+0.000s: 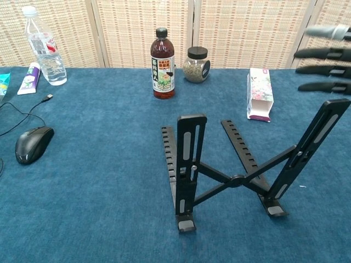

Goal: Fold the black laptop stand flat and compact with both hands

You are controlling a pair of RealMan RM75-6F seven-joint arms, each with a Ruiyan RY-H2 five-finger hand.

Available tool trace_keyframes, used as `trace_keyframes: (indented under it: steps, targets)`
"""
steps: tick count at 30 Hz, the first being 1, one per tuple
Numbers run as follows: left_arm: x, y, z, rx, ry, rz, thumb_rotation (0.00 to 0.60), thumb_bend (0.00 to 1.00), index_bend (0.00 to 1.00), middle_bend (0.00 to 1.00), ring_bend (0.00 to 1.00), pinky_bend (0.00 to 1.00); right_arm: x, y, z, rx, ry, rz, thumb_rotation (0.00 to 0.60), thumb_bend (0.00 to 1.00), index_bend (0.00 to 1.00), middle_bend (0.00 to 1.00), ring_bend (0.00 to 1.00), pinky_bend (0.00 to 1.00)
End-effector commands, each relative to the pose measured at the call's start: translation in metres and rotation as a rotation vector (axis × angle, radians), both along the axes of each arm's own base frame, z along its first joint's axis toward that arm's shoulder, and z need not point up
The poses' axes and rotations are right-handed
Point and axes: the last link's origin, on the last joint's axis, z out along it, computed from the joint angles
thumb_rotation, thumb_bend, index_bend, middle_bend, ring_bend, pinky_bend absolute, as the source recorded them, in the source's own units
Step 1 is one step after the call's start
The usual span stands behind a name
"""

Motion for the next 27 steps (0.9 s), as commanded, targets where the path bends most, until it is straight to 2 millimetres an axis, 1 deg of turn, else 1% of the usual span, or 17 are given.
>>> trace_keyframes:
  steps: [1, 5, 8, 12, 18, 24, 27]
  targets:
    - [0.005, 0.015, -0.009, -0.106, -0.029, -0.043, 0.600, 0.12, 0.11, 0.06, 0.01, 0.01, 0.003, 0.001, 0.010, -0.037, -0.004, -0.003, 0.562, 0.00, 0.00, 0.23, 0.13, 0.16]
    - [0.015, 0.033, -0.022, -0.241, -0.101, -0.074, 0.600, 0.12, 0.16, 0.08, 0.02, 0.01, 0.005, 0.004, 0.017, -0.059, -0.006, -0.004, 0.563, 0.00, 0.00, 0.23, 0.13, 0.16]
    - [0.024, 0.044, -0.032, -0.298, -0.108, -0.122, 0.600, 0.12, 0.17, 0.08, 0.02, 0.01, 0.007, 0.006, 0.020, -0.065, -0.006, -0.006, 0.562, 0.00, 0.00, 0.23, 0.13, 0.16]
    - [0.035, 0.053, -0.048, -0.358, -0.107, -0.182, 0.600, 0.12, 0.19, 0.08, 0.02, 0.01, 0.007, 0.008, 0.023, -0.073, -0.004, -0.013, 0.561, 0.00, 0.00, 0.23, 0.13, 0.16]
    - [0.056, 0.062, -0.072, -0.436, -0.100, -0.280, 0.600, 0.12, 0.20, 0.08, 0.02, 0.01, 0.006, 0.010, 0.025, -0.079, 0.000, -0.023, 0.562, 0.00, 0.00, 0.23, 0.13, 0.16]
    - [0.075, 0.066, -0.092, -0.505, -0.068, -0.365, 0.600, 0.12, 0.20, 0.08, 0.01, 0.01, 0.006, 0.011, 0.025, -0.081, -0.005, -0.026, 0.562, 0.00, 0.00, 0.23, 0.13, 0.16]
    - [0.087, 0.068, -0.102, -0.531, -0.075, -0.396, 0.600, 0.12, 0.17, 0.08, 0.01, 0.01, 0.004, 0.011, 0.025, -0.080, -0.005, -0.033, 0.562, 0.00, 0.00, 0.23, 0.13, 0.16]
